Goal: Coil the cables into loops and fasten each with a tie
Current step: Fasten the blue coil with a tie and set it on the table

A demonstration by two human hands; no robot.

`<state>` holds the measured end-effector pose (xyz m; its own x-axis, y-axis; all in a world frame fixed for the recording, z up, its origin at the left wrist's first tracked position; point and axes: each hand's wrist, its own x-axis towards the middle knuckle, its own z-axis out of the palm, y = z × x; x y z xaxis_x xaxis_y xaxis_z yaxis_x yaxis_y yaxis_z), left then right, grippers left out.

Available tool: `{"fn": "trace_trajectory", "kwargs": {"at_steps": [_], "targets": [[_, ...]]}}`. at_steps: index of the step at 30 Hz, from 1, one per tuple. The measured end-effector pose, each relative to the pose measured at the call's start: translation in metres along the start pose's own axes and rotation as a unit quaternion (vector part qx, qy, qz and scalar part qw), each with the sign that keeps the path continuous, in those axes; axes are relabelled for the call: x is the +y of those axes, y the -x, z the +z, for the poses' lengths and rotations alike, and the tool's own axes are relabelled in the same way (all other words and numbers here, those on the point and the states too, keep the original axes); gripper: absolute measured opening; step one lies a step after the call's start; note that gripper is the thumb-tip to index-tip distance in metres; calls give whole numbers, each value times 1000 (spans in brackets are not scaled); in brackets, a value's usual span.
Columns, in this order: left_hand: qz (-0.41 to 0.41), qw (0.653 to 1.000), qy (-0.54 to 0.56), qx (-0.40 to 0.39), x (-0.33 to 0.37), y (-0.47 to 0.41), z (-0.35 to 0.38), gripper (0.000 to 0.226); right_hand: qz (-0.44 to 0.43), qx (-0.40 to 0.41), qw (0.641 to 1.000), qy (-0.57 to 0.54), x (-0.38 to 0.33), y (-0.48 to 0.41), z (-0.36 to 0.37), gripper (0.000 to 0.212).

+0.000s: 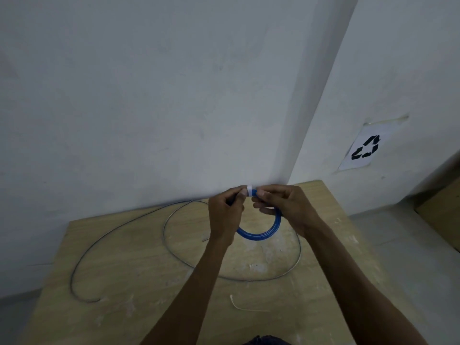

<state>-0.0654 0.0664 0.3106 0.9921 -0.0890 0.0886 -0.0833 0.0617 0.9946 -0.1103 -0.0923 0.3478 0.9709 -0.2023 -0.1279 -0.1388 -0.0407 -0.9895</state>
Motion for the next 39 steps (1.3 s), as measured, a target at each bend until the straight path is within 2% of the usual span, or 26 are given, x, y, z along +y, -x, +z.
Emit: {"fn": "trace_trajectory", "kwargs": {"at_steps": [3, 6, 10, 16, 22, 24, 29, 35, 39], "targets": [[-11, 1000, 8, -16, -1, -4, 1, 16, -42, 40, 998, -35, 9, 0, 7, 20], [3, 1000, 6, -24, 4, -6, -4, 16, -65, 42, 996, -47, 9, -1, 10, 20], [15, 1000, -26, 7, 8, -9, -6, 21, -68, 27, 994, -83, 6, -2, 16, 21], [7, 1000, -9, 15, 13, -11, -4, 17, -88, 74, 988, -103, 8, -7, 23, 21], [-34, 999, 22, 15, 18, -16, -5, 16, -62, 2, 987, -151, 6, -11, 16, 18], [-64, 997, 43, 5, 16, -16, -7, 16, -65, -12, 989, -132, 7, -13, 12, 19], [-116, 991, 62, -18, 14, -15, -13, 14, -149, -9, 988, 28, 7, -16, 5, 21], [-67, 996, 21, -50, 22, -16, -18, 17, -115, 1, 993, -36, 6, -17, 6, 20], [-35, 996, -15, -83, 20, -15, -22, 18, -110, -12, 994, -7, 7, -19, 4, 16]]}}
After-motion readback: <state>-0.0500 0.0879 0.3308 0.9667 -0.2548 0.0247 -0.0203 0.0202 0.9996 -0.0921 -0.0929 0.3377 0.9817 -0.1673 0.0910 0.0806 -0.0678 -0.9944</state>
